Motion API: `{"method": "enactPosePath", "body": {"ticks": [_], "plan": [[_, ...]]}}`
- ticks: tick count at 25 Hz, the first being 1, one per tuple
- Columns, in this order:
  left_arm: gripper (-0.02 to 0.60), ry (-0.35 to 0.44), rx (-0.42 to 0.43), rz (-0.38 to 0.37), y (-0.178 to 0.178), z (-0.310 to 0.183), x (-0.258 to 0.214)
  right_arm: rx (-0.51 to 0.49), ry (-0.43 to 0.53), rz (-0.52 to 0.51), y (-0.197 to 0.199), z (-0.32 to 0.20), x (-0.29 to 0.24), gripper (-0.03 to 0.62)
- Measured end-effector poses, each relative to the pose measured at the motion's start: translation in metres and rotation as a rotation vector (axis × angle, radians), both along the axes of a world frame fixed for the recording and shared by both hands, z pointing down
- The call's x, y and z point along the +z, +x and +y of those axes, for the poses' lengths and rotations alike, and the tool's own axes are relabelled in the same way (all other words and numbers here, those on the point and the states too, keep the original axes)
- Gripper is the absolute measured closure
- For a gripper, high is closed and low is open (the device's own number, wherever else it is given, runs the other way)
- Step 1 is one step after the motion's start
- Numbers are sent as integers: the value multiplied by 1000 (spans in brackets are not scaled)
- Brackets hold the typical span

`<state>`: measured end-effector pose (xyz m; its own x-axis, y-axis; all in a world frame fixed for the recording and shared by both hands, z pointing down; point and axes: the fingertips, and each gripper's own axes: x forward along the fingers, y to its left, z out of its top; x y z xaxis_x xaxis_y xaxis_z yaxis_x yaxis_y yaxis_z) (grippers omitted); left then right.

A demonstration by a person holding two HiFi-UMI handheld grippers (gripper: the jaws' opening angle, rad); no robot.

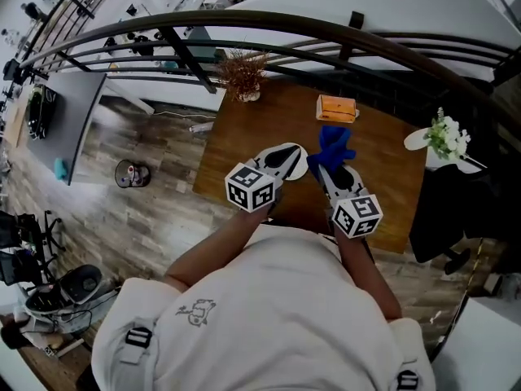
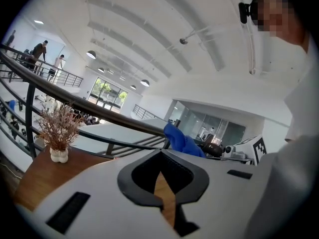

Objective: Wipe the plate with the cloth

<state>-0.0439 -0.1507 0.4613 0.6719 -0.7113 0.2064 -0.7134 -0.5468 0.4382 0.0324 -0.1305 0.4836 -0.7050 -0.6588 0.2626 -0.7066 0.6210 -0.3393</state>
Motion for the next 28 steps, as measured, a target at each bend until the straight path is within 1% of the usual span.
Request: {"method": "enactPosePath", "body": {"ticks": [3,6,10,13,16,21,24,28], "plan": [[575,-9,7,1,-31,-7,8,24,-12,20,-21,-6,10,484],[575,-50,13,4,-51,-5,21,41,-20,73,-29,-4,18,484],[575,-138,26,-15,-62,-6,56,73,-55,116,-25,-10,41,484],[575,-200,49,-7,-60,-6,90,83,-109,134,-18,-11,74,484],[575,-266,77,-39,-57,-4,123,58,-169,165,-18,-8,112,484],[574,-380,90,-103,-64,-1,173,13,-240,199,-24,-6,159,484],[574,-440,79,-128,-73,1,197,-10,-271,204,-29,-1,178,484],[569,-505,61,-145,-79,-3,228,-38,-295,238,-31,-8,207,484]]}}
